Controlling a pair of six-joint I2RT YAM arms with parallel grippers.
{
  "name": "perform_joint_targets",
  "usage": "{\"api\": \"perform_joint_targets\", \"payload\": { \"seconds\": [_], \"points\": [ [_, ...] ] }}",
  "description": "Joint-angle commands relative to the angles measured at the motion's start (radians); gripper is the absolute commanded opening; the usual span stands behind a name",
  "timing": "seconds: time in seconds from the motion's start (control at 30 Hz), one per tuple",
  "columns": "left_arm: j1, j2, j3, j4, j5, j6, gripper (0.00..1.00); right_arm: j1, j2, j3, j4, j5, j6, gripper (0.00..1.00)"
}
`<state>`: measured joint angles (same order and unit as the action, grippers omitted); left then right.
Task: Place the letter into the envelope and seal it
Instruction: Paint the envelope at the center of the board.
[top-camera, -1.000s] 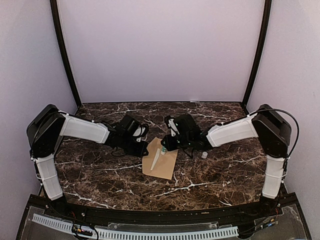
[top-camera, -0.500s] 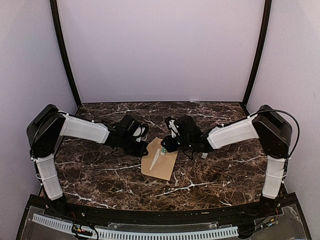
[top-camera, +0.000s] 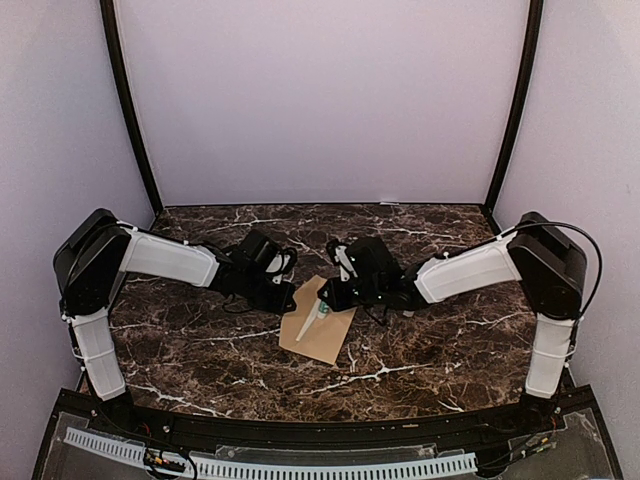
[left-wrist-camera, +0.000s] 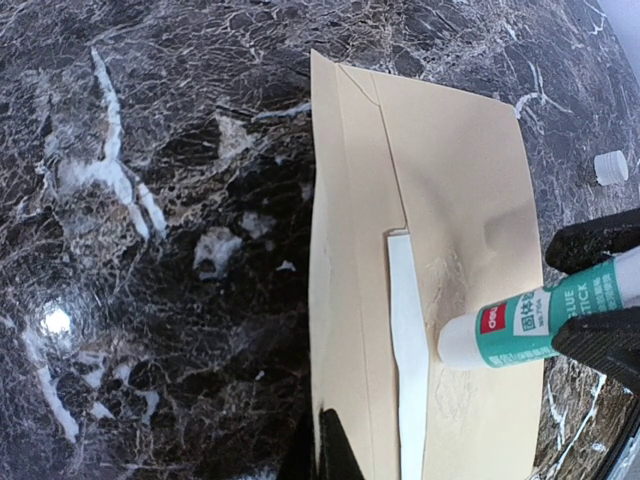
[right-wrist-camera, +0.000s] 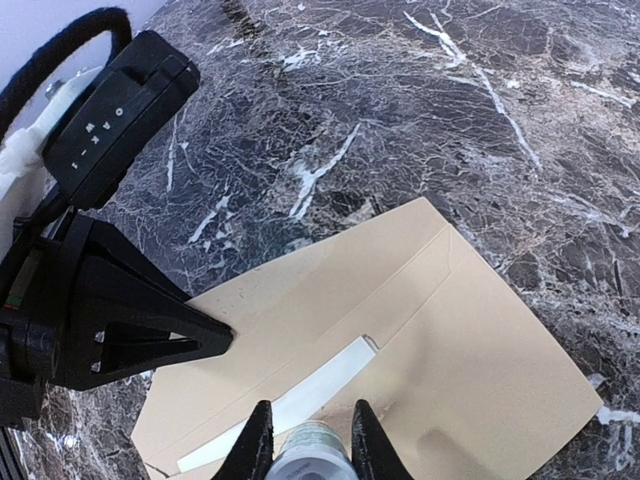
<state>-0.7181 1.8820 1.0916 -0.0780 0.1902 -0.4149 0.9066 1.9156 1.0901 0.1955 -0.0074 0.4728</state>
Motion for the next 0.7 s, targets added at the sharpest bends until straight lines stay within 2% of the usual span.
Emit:
{"api": "perform_joint_targets", "payload": {
  "seconds": [0.0, 0.67],
  "points": [
    [-0.003, -0.003, 0.013, 0.001, -0.013, -0.008, 0.0, 0.03, -0.018, -0.036, -0.054, -0.045, 0.021, 0.0],
    [-0.003, -0.003, 0.009, 0.001, -0.012, -0.003, 0.0, 0.057, -0.045, -0.03, -0.062, -0.054, 0.023, 0.0]
  ]
}}
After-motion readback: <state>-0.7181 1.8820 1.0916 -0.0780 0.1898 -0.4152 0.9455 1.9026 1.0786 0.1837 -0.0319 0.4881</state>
